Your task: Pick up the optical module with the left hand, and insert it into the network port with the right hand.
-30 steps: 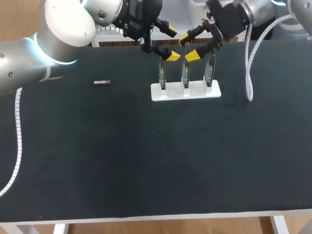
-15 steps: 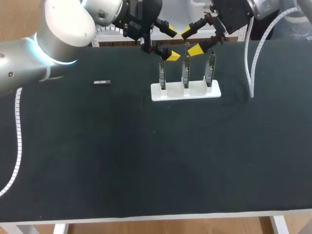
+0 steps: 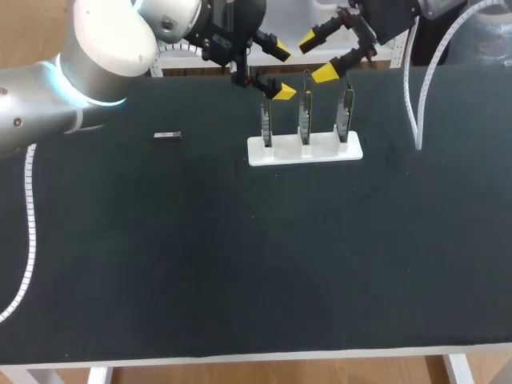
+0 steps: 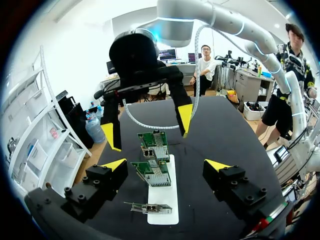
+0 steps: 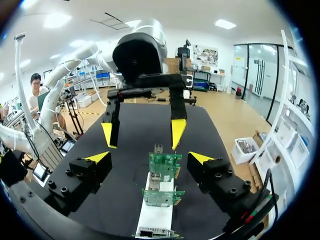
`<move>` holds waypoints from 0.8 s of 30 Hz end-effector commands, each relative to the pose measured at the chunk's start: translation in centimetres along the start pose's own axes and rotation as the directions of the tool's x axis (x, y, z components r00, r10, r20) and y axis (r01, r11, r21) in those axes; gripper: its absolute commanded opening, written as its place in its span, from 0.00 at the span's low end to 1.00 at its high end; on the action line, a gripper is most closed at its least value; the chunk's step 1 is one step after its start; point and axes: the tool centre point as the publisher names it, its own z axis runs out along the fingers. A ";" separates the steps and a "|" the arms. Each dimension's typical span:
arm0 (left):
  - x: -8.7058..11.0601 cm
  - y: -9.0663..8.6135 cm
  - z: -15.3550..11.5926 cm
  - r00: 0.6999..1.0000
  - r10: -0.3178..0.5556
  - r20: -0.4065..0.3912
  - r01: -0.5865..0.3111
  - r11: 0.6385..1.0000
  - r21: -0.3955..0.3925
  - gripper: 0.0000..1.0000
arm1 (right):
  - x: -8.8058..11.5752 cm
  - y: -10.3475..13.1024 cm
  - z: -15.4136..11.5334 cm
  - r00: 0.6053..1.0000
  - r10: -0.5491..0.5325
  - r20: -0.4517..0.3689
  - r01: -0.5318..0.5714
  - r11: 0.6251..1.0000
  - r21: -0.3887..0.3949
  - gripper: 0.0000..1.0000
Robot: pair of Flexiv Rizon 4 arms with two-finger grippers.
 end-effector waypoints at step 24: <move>-0.1 -0.1 0.0 1.000 -0.002 -0.004 0.002 1.000 -0.001 1.00 | 0.3 -0.8 -0.3 1.000 0.000 0.008 0.001 0.986 -0.168 0.00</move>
